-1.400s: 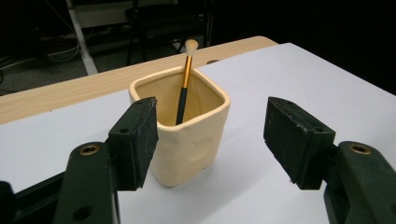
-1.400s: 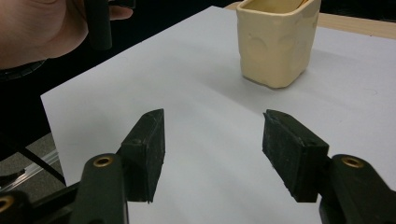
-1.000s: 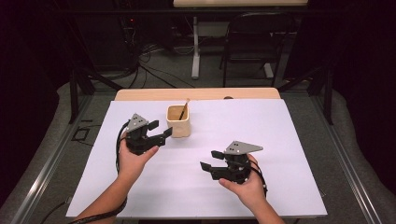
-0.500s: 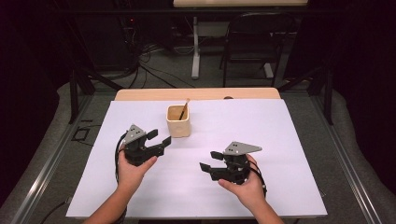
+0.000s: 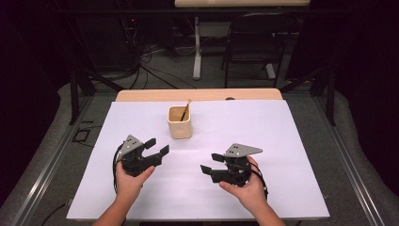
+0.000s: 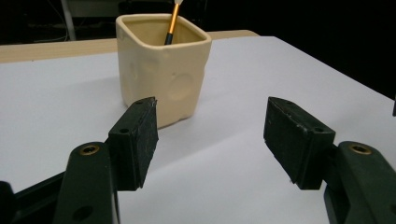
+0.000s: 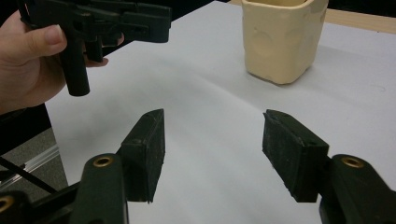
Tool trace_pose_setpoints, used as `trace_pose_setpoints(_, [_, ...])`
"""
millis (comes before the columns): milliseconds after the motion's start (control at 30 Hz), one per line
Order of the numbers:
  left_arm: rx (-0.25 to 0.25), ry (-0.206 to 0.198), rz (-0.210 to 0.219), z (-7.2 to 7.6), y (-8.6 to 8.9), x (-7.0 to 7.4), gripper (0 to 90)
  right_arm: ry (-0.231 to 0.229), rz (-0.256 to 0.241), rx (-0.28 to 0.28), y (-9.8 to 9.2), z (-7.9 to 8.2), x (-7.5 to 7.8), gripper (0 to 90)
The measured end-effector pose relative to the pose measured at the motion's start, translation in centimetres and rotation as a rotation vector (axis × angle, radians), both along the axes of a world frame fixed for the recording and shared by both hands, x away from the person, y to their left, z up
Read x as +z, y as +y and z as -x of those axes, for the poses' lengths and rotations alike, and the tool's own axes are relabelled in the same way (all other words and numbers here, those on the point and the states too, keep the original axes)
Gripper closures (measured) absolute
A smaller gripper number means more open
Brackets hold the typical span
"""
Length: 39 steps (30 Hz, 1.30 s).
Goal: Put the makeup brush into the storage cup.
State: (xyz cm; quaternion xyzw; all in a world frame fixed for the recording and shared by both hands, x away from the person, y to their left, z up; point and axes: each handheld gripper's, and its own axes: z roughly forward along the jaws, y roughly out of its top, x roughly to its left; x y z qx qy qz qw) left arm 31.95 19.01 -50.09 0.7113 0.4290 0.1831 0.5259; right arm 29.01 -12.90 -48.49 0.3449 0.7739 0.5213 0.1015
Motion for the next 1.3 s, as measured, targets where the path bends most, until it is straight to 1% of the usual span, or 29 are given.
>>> trace_pose_setpoints(100, [0.002,-0.004,-0.011,0.3,0.1,-0.5,35.5,0.000,-0.001,0.000,0.1,0.0,0.0,39.2])
trace_pose_setpoints(133, [0.003,-0.004,-0.012,0.5,0.1,-0.6,35.5,0.006,0.012,0.000,0.0,0.1,0.1,39.3])
trace_pose_setpoints(167, [0.004,-0.008,-0.016,0.6,0.2,-0.7,35.5,0.005,0.012,0.000,0.0,0.1,0.0,39.3])
trace_pose_setpoints(367, [0.000,-0.026,0.011,1.4,0.2,-1.2,35.8,0.003,0.008,0.001,0.0,0.1,0.0,39.3])
trace_pose_setpoints(433, [-0.008,-0.029,-0.002,1.6,0.1,-1.3,35.8,0.003,0.004,0.000,0.0,0.1,0.0,39.3])
trace_pose_setpoints(467, [-0.013,-0.039,-0.006,1.8,0.0,-1.4,35.8,0.005,0.003,-0.002,0.0,0.1,0.0,39.3])
trace_pose_setpoints(567, [-0.015,-0.049,-0.003,2.1,-0.1,-1.4,35.9,0.004,0.002,-0.003,0.0,0.1,0.0,39.3])
trace_pose_setpoints(667, [-0.022,-0.066,-0.004,2.5,-0.2,-1.5,35.9,0.006,0.012,-0.004,-0.1,0.1,0.1,39.2])
trace_pose_setpoints(700, [-0.024,-0.070,-0.011,2.7,-0.2,-1.5,35.9,0.002,-0.004,-0.007,-0.1,0.1,0.0,39.3])
trace_pose_setpoints(767, [-0.028,-0.073,-0.008,2.9,-0.3,-1.6,35.9,0.006,0.015,-0.004,-0.2,0.1,0.2,39.3])
trace_pose_setpoints(800, [-0.028,-0.073,-0.008,2.9,-0.3,-1.6,35.9,0.006,0.015,-0.004,-0.2,0.1,0.2,39.3])
trace_pose_setpoints(833, [-0.029,-0.073,0.003,3.1,-0.3,-1.8,35.9,0.007,0.015,-0.004,-0.1,0.2,0.2,39.3])
trace_pose_setpoints(900, [-0.029,-0.071,0.009,3.1,-0.3,-1.9,35.8,0.003,0.015,-0.005,-0.1,0.1,0.1,39.3])
trace_pose_setpoints(933, [-0.032,-0.070,0.001,3.2,-0.3,-2.1,35.8,0.005,0.009,0.001,-0.1,0.1,0.1,39.3])
trace_pose_setpoints(967, [-0.032,-0.070,0.001,3.2,-0.3,-2.1,35.9,0.009,0.011,-0.003,-0.1,0.1,0.0,39.3])
trace_pose_setpoints(1033, [-0.030,-0.061,0.006,3.3,-0.3,-2.4,35.8,0.001,0.003,-0.005,-0.1,0.1,-0.1,39.3])
trace_pose_setpoints(1167, [-0.030,-0.052,0.006,3.4,-0.1,-2.7,35.9,0.002,0.003,-0.005,-0.1,0.1,-0.1,39.3])
trace_pose_setpoints(1300, [-0.025,-0.054,0.006,3.5,-0.1,-2.8,35.9,0.002,0.005,-0.007,-0.1,0.1,-0.1,39.3])
